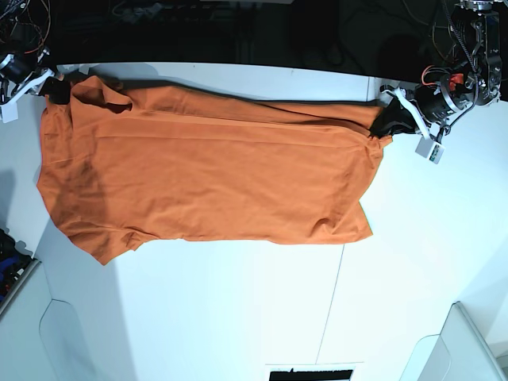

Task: Layout the t-shirt on the table in an organized manner, then fold the t-shirt properly
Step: 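Pull the hem corner with the left gripper to tighten the fold, then release the shirt with the left gripper and move it to the opposite side edge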

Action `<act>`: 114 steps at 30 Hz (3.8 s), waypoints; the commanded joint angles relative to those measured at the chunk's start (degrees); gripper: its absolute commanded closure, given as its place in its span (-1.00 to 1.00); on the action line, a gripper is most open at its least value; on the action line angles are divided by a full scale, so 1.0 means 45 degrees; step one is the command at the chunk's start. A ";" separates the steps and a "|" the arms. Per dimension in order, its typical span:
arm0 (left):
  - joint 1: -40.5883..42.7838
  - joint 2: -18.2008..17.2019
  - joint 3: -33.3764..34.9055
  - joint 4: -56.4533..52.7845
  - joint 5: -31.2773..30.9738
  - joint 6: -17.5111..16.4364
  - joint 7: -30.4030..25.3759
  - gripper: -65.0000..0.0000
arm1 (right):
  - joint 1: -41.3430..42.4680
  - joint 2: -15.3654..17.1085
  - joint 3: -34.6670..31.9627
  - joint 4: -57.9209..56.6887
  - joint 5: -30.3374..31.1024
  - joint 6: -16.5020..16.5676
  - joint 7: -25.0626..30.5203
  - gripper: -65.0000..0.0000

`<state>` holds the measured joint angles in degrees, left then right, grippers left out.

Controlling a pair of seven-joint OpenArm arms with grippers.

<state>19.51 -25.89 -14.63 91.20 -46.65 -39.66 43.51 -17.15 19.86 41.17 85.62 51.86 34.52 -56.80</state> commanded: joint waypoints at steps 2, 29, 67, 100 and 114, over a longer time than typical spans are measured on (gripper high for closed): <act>-0.0053 -0.0219 -0.0102 0.0219 -0.0282 -0.0076 -0.0175 1.00 | 0.0034 0.0238 0.0083 0.0238 0.0233 -0.0010 0.0189 1.00; -0.0073 -0.1035 -0.1447 0.0223 -0.2263 -0.0076 0.0680 0.29 | 0.0631 0.0821 0.0695 0.0238 -0.0772 -0.0199 0.1627 0.24; -0.3395 -0.2322 -0.0058 -0.0840 -0.0209 -0.0076 -0.1710 -0.22 | 1.0467 0.1753 -0.3050 -0.8024 -0.6130 -0.1059 0.5833 0.24; -0.9622 0.0253 0.3691 -0.9214 0.2773 0.0000 -0.3609 -0.01 | 1.0860 0.1350 -0.4328 -1.0166 -0.6732 -0.0903 0.6348 0.24; -0.9636 0.0165 0.3687 -0.9097 0.2973 -0.0076 -0.3614 1.00 | 1.0865 0.1336 -0.5328 -1.0103 -0.6630 -0.0903 0.6727 1.00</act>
<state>-22.39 -24.10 2.20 49.17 -32.40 -39.31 27.88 30.33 25.04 17.15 39.13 21.71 30.02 -27.44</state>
